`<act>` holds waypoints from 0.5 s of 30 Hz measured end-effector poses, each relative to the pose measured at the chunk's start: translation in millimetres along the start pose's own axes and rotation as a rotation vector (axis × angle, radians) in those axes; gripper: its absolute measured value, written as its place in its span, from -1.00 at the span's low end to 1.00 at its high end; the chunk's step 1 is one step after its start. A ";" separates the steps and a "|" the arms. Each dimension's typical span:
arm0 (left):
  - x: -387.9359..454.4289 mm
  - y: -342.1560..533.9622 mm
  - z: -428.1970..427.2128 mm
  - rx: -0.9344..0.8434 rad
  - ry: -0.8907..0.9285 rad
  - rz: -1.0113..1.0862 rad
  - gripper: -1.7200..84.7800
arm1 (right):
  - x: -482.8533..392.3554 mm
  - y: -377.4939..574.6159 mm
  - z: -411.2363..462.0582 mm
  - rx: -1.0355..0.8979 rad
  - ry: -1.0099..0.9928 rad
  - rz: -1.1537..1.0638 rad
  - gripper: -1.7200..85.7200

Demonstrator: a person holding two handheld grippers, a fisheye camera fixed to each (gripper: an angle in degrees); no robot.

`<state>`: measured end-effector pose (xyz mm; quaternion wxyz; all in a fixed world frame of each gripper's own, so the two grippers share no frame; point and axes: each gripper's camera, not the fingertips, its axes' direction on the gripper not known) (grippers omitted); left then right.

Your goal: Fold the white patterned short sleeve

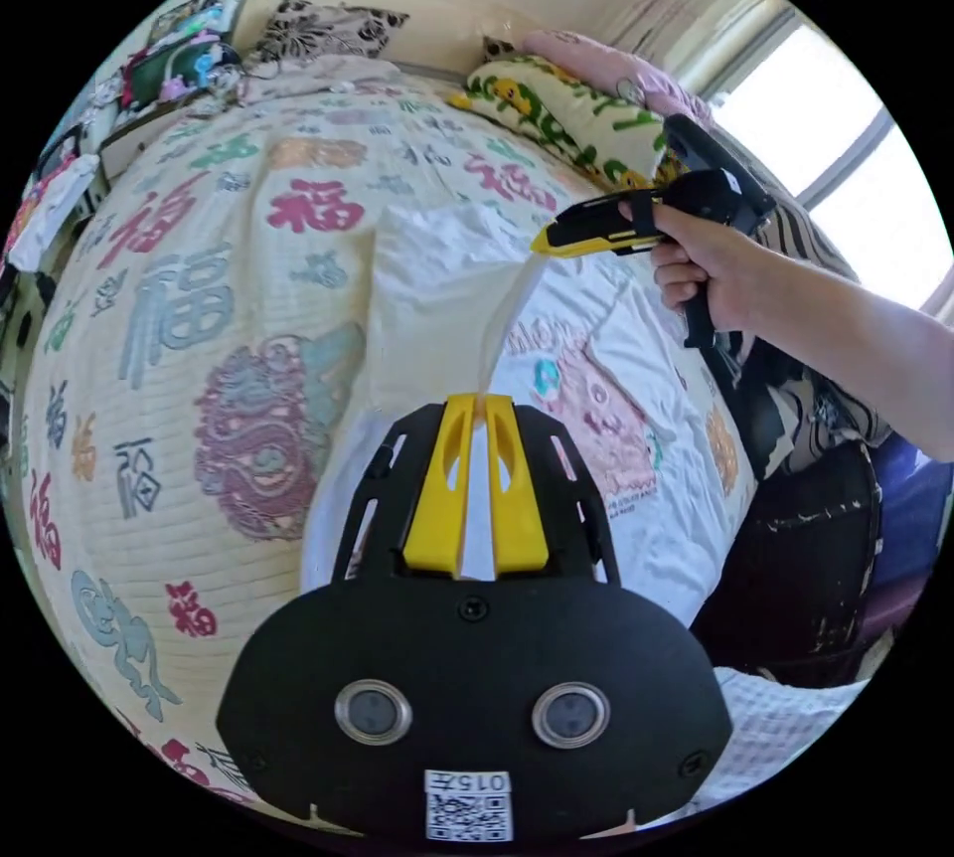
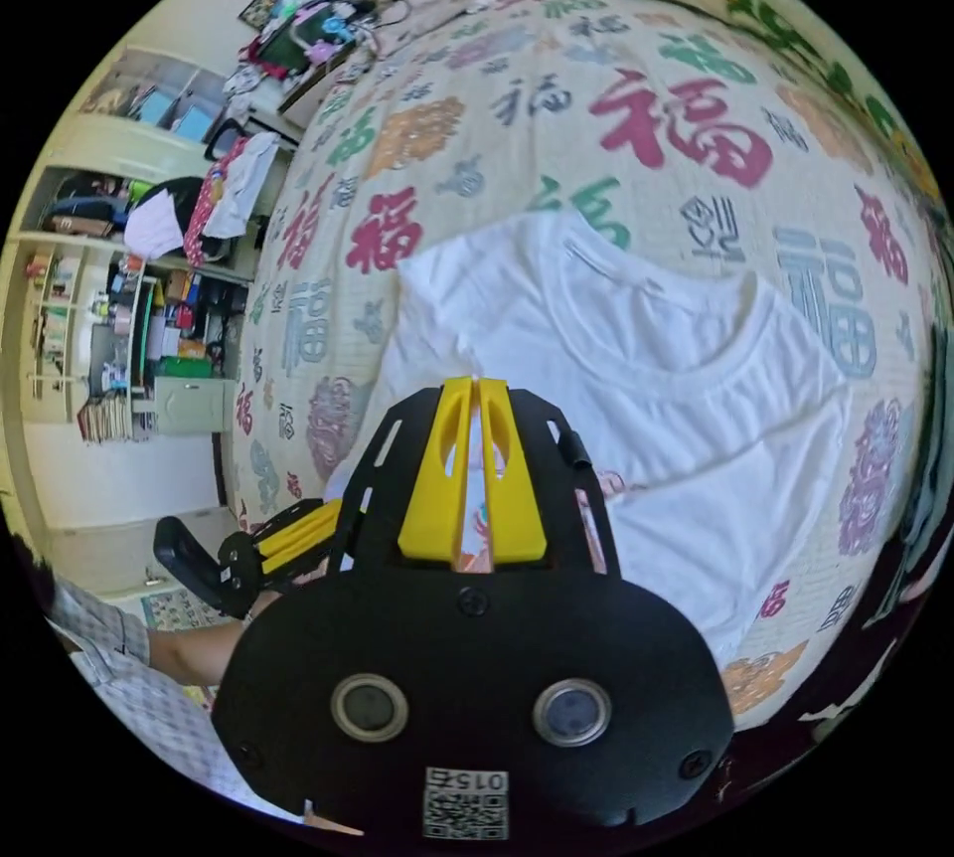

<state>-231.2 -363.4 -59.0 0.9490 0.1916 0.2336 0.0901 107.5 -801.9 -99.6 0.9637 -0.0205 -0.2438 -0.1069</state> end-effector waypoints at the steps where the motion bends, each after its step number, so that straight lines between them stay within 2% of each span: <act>1: 5.0 -1.3 14.9 -0.058 0.013 0.027 -0.88 | 16.0 4.1 9.2 -0.024 0.008 0.033 -0.94; 4: 12.0 -5.5 34.3 -0.165 0.088 0.080 -0.77 | 42.9 11.4 18.7 -0.064 0.048 0.103 -0.88; 10: 15.1 -18.7 7.0 -0.068 0.103 0.125 -0.77 | 51.4 20.5 -9.6 0.032 0.103 0.029 -0.81; 15: 10.6 -32.1 28.6 -0.117 0.055 0.099 -0.79 | 44.7 9.8 9.8 -0.042 0.104 -0.071 -0.86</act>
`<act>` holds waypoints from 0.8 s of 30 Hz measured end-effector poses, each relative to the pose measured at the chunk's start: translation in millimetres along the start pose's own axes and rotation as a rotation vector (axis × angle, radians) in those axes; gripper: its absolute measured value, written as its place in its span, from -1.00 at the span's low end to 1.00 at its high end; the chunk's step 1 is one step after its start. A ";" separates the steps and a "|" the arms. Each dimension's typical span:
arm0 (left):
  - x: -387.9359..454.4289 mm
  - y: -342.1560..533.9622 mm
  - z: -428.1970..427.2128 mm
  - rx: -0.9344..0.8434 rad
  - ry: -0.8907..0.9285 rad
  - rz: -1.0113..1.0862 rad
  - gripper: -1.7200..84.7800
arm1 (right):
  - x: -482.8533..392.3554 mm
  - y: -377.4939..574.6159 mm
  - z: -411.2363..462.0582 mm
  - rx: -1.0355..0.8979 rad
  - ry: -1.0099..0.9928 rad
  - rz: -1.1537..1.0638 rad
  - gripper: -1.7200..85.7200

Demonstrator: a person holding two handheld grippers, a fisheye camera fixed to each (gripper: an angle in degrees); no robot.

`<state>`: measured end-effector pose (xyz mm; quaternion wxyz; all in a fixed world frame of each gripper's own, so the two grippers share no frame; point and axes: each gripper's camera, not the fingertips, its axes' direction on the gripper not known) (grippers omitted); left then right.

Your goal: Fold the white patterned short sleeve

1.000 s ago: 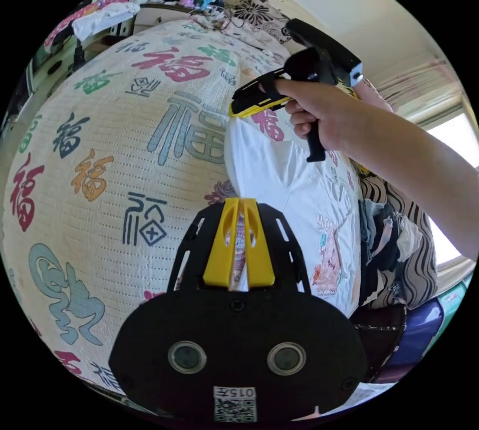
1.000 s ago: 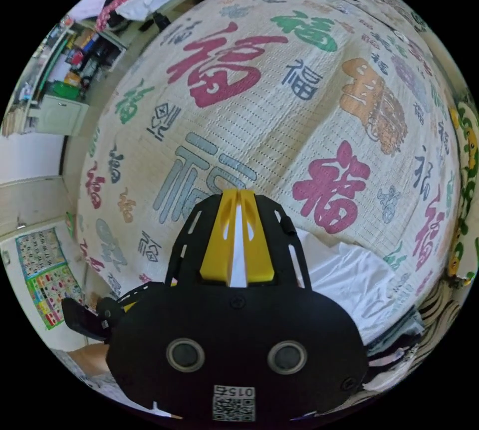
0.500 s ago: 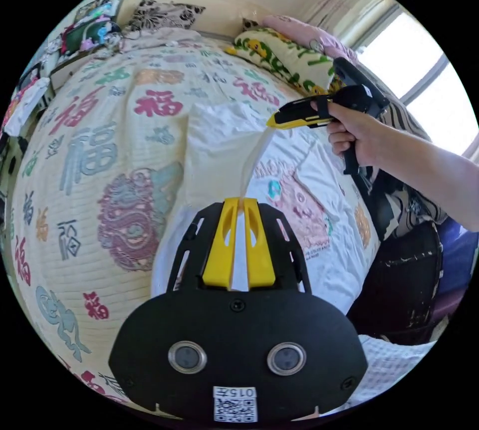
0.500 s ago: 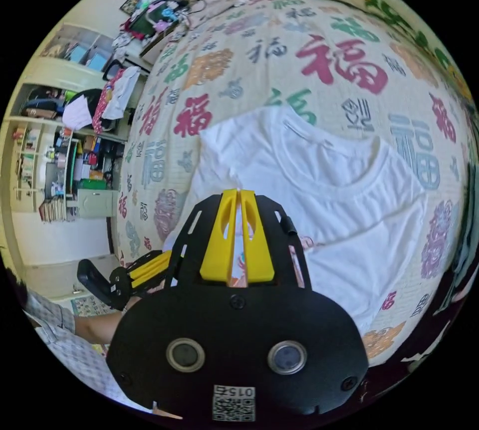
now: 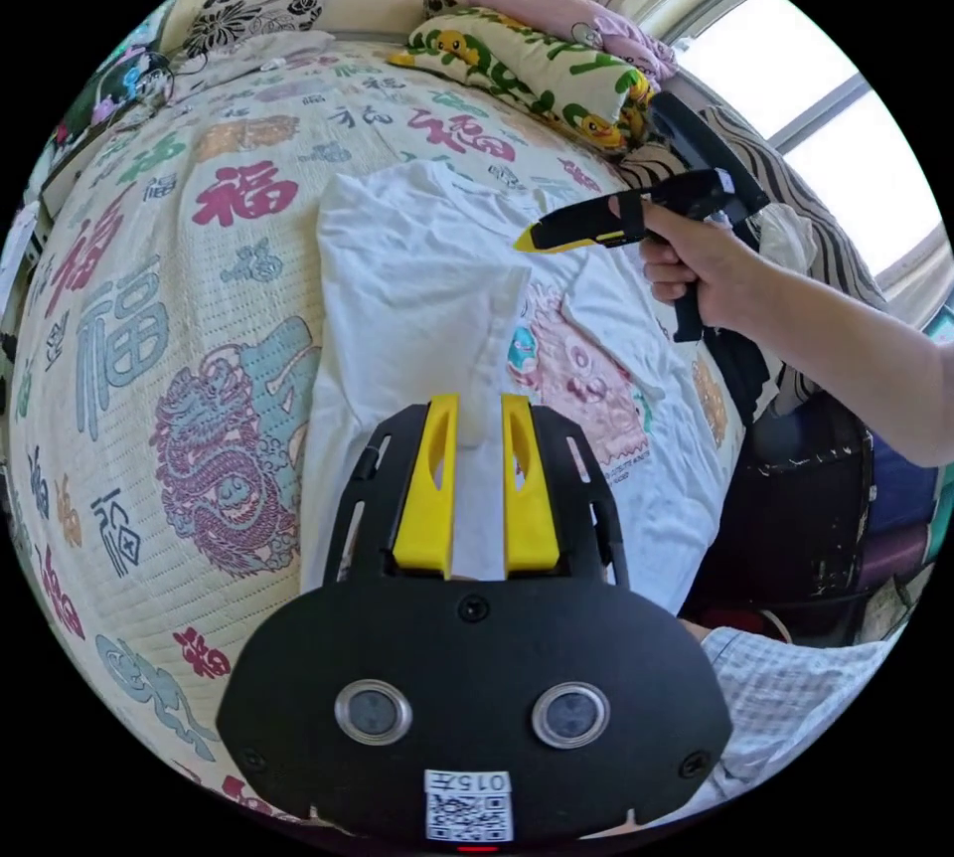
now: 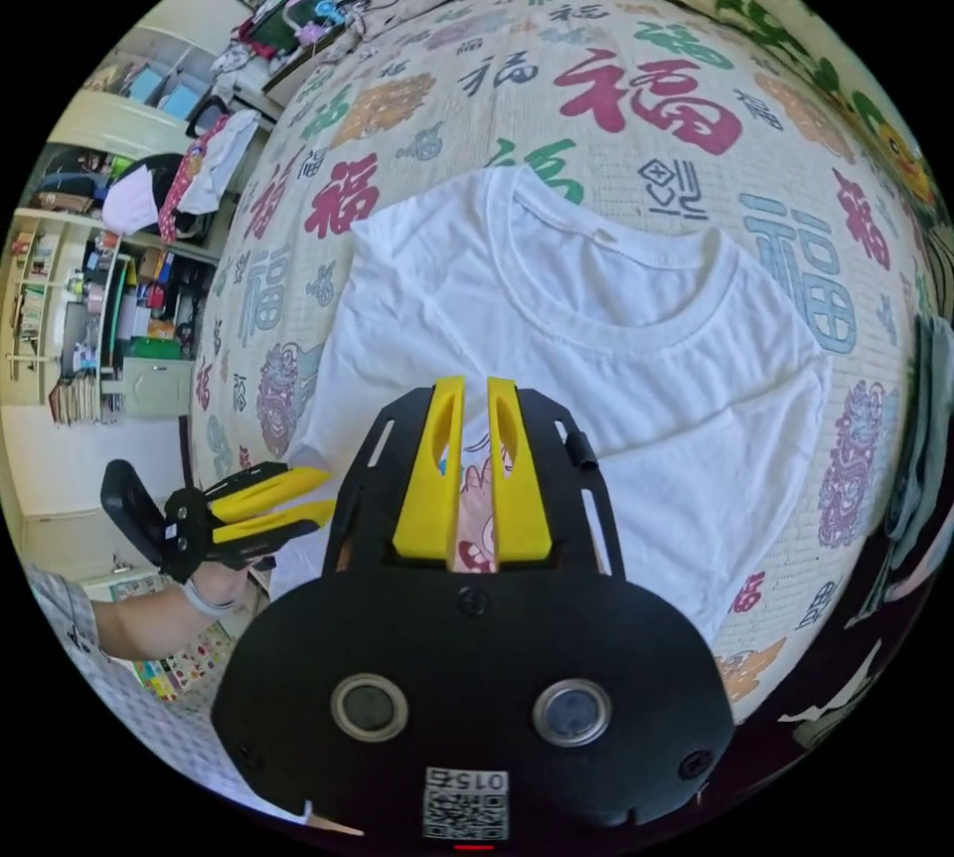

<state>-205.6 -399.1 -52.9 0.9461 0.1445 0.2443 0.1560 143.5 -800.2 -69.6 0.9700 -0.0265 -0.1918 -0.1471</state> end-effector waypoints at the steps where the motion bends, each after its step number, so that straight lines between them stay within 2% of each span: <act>1: -0.7 -1.5 12.6 -0.055 -0.002 -0.001 -0.79 | 3.6 -2.5 10.6 -0.047 0.016 0.018 -0.88; 3: -0.3 -0.7 25.4 -0.105 -0.002 -0.002 -0.80 | 12.9 -1.8 25.5 -0.112 0.046 0.062 -0.95; 8: -2.3 -1.5 17.0 -0.094 0.038 -0.024 -0.79 | 31.9 3.5 13.6 -0.097 0.018 0.105 -0.97; 11: -14.8 -1.8 -9.9 0.000 0.082 -0.082 -0.79 | 22.7 -18.4 -9.0 -0.018 0.015 0.021 -0.91; 15: -35.5 -0.2 -38.9 0.101 -0.030 -0.158 -0.78 | -4.9 -71.0 -15.8 0.003 -0.019 -0.121 -0.81; 19: -55.9 -6.1 -31.2 0.075 -0.053 -0.214 -0.77 | -40.2 -128.6 14.8 -0.089 -0.060 -0.215 -0.77; 24: -53.6 -16.0 -13.3 0.033 -0.042 -0.185 -0.77 | -43.7 -164.8 59.7 -0.270 -0.050 -0.180 -0.77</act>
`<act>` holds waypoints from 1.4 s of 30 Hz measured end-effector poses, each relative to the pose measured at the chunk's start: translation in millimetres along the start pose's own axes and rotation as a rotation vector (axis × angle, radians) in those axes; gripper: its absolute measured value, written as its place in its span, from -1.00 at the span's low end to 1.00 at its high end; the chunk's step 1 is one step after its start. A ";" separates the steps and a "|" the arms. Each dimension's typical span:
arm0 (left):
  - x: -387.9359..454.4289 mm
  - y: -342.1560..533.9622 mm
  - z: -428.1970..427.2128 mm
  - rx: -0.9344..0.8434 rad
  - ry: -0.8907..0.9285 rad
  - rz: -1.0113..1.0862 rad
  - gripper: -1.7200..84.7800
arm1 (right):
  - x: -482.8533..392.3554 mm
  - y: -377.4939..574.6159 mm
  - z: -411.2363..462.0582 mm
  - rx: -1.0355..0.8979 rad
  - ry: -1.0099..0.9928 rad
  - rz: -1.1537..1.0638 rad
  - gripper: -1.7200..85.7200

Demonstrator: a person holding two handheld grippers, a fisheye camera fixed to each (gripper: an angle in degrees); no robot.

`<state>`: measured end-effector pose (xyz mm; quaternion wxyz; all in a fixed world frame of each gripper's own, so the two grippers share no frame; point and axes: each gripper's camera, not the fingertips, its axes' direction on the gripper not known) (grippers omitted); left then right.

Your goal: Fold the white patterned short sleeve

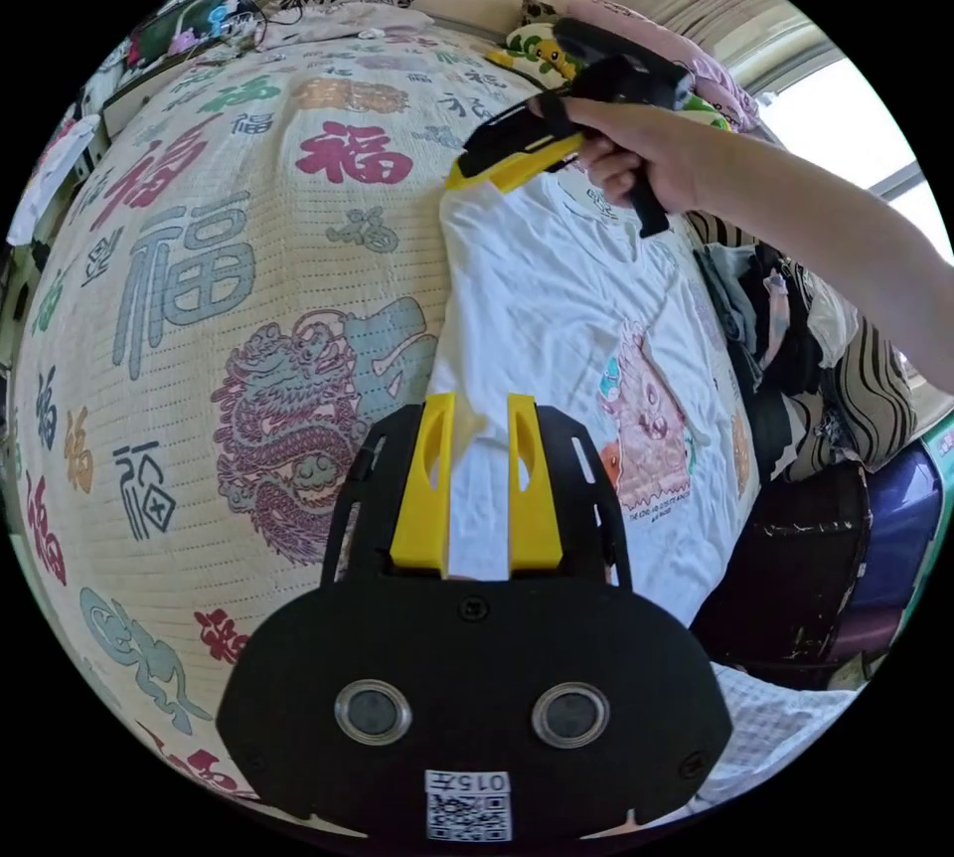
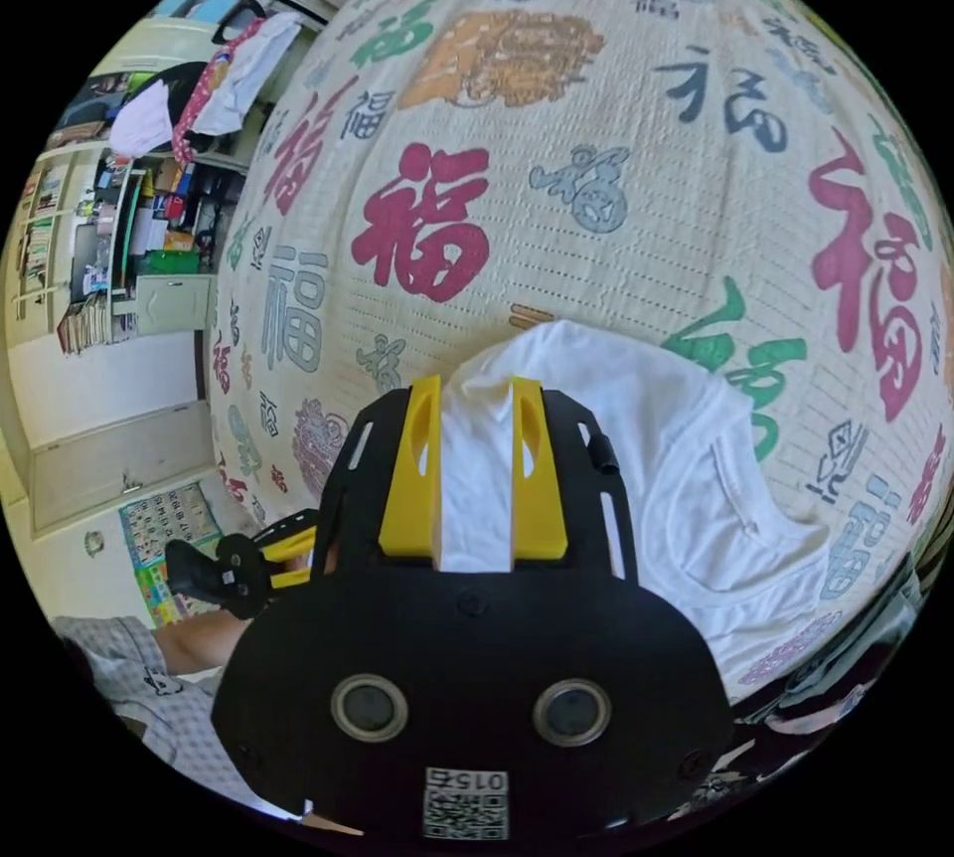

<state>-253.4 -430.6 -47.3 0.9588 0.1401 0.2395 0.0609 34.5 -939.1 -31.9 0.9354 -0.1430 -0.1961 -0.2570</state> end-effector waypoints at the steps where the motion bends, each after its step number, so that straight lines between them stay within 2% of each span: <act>1: 2.2 -1.0 4.2 -0.016 0.004 0.006 -0.76 | 3.9 -2.8 -1.6 0.016 0.036 0.027 -0.82; 2: 4.1 -1.2 8.3 -0.031 0.002 0.012 -0.76 | 7.1 -4.3 -6.3 0.040 0.055 0.025 -0.88; 6: 5.6 -1.1 9.2 -0.011 -0.028 0.012 -0.77 | 22.2 -10.4 -12.4 0.046 0.026 0.031 -0.93; 10: 2.2 -6.3 6.6 -0.018 -0.006 0.001 -0.78 | 31.4 -11.8 -8.8 0.028 -0.004 0.018 -0.87; 13: 1.4 -10.8 -5.3 -0.017 0.002 -0.022 -0.75 | 37.2 5.5 -23.9 0.094 -0.043 0.013 -0.81; 19: 49.9 -13.1 -23.5 0.018 -0.021 0.159 -0.74 | 47.6 73.5 -35.9 0.088 0.122 -0.026 -0.81; 24: 68.4 -21.5 1.4 -0.042 0.003 0.188 -0.76 | 68.8 104.5 -21.9 0.011 0.089 0.017 -0.81; 27: 71.9 -27.5 18.8 -0.115 0.010 0.200 -0.79 | 73.1 111.3 -13.9 -0.036 0.046 0.011 -0.84; 29: 74.3 -30.6 16.0 -0.102 -0.008 0.192 -0.88 | 74.7 117.6 -15.6 -0.036 0.057 0.015 -0.95; 34: 81.0 -37.2 -1.4 -0.047 0.018 0.189 -0.96 | 82.6 138.9 -31.8 0.001 0.031 0.046 -0.98; 39: 88.4 -44.8 7.8 -0.121 0.044 0.216 -0.93 | 91.7 158.8 -32.7 -0.021 0.039 0.088 -0.96; 42: 89.7 -50.8 13.0 -0.184 0.081 0.211 -0.83 | 95.3 165.8 -36.8 -0.031 0.102 0.125 -0.86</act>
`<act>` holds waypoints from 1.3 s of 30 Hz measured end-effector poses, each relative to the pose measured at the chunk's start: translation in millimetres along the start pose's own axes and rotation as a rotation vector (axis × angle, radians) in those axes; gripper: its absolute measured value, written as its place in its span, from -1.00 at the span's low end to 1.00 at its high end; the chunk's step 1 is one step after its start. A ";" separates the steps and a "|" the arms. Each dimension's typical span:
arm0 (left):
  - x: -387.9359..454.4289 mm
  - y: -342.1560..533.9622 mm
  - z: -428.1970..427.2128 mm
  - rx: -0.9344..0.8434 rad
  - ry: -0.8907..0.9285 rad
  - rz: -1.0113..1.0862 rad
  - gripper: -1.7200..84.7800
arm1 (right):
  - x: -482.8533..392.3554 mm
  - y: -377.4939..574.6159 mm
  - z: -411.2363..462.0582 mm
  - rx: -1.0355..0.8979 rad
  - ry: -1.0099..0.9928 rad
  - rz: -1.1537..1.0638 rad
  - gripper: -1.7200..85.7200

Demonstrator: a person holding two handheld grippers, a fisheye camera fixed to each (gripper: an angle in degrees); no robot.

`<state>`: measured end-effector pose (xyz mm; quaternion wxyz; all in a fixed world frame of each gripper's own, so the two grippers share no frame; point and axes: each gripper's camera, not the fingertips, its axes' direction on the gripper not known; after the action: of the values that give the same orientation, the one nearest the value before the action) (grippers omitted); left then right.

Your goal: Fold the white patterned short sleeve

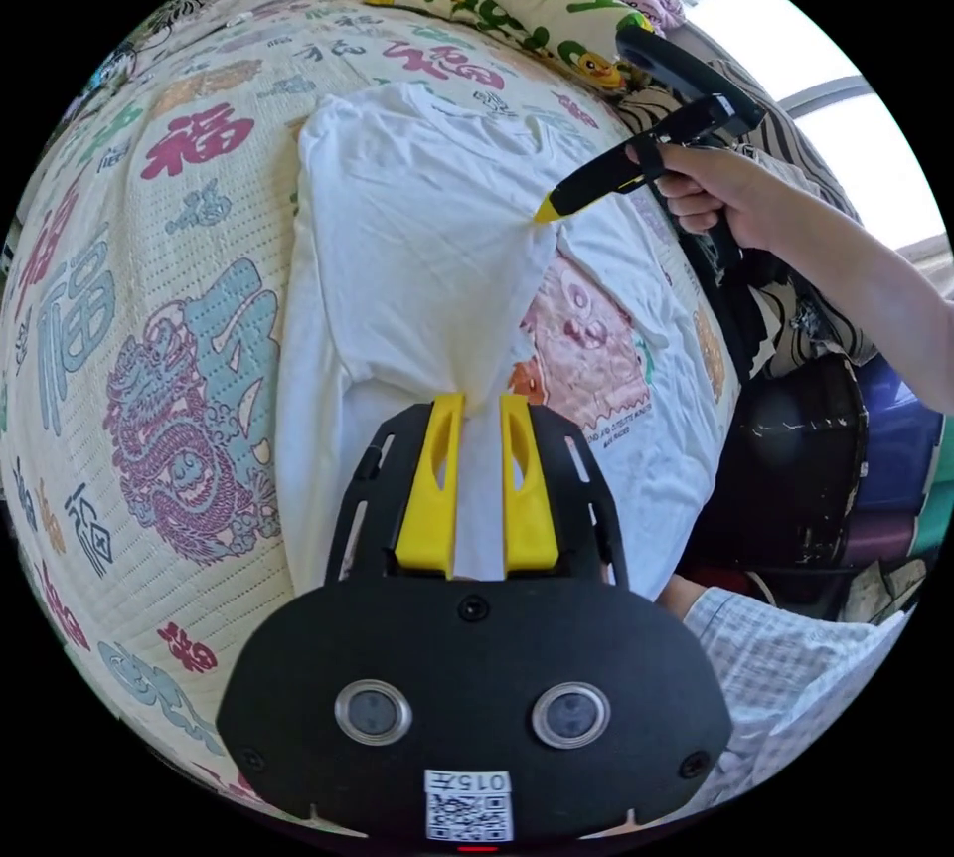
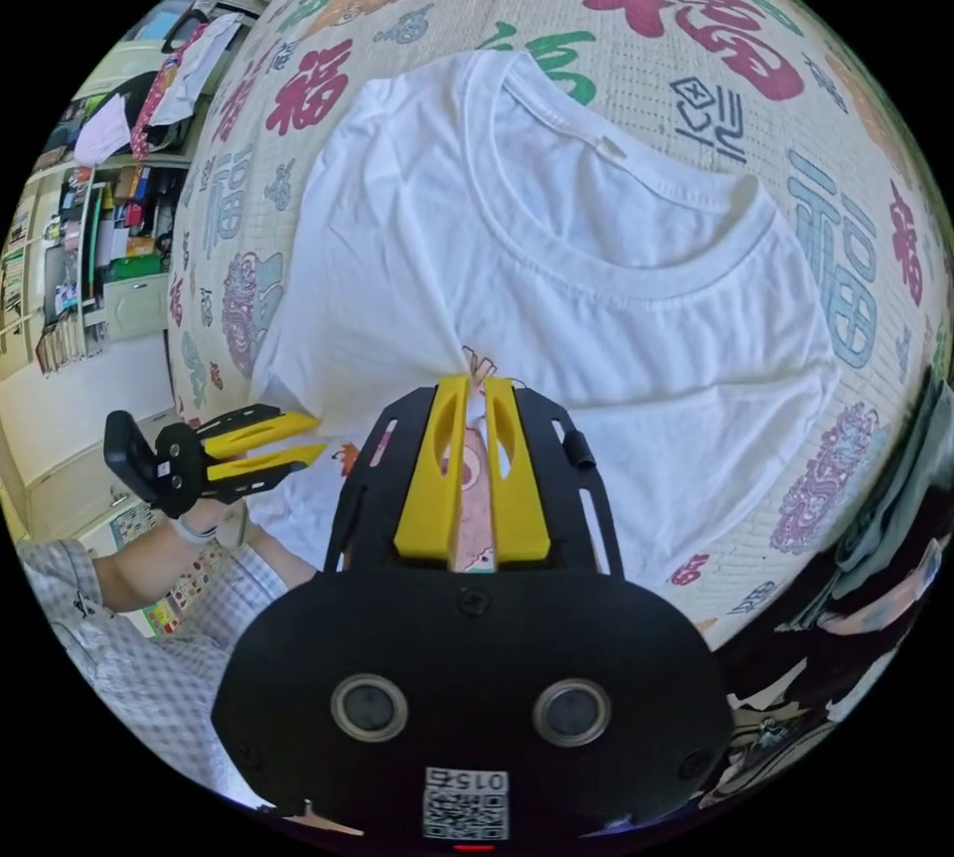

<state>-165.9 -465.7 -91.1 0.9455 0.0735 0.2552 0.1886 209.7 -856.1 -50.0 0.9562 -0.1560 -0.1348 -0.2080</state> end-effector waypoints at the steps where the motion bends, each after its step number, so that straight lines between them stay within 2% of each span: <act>1: 1.9 -1.5 -7.0 0.014 0.010 0.009 -0.81 | 1.0 2.8 -7.9 0.030 0.033 0.016 -0.84; 3: 5.5 -3.4 -23.2 0.059 0.008 0.022 -0.80 | -2.1 5.0 -23.8 0.097 0.047 0.004 -0.83; 7: 3.2 -16.3 -52.5 0.180 -0.061 -0.010 -0.81 | -24.1 -11.6 -48.2 0.213 -0.089 -0.112 -0.88; 11: -8.8 -36.5 -37.5 0.112 -0.105 -0.062 -0.81 | -57.5 -47.4 -42.7 0.195 -0.053 -0.186 -0.95; 15: -6.3 -43.3 -26.7 0.049 -0.136 -0.053 -0.82 | -62.4 -66.5 -31.5 0.135 0.030 -0.156 -0.97; 18: 1.8 -48.5 -29.3 0.030 -0.132 -0.034 -0.82 | -48.0 -56.9 -39.9 0.147 0.035 -0.129 -0.98; 20: 8.8 -57.7 -39.4 0.023 -0.118 -0.021 -0.81 | -27.0 -29.1 -64.8 0.221 0.057 -0.126 -0.98; 24: 18.3 -99.4 -65.9 0.131 -0.188 0.092 -0.79 | 39.2 25.7 -102.9 0.312 0.003 -0.064 -0.95; 27: 23.2 -167.4 -75.6 0.158 -0.208 0.198 -0.76 | 87.6 60.4 -120.6 0.321 0.138 0.003 -0.90; 32: 49.3 -288.3 -50.2 0.016 -0.227 0.366 -0.74 | 131.8 69.0 -115.7 0.232 0.178 -0.003 -0.80; 39: 75.5 -337.6 -5.7 -0.161 -0.307 0.401 -0.73 | 162.0 59.3 -95.1 0.167 0.122 0.021 -0.75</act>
<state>-0.8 -745.6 -209.8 0.9196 0.0747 0.0733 0.3787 396.2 -896.1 -99.0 0.9743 -0.0643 -0.0915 -0.1954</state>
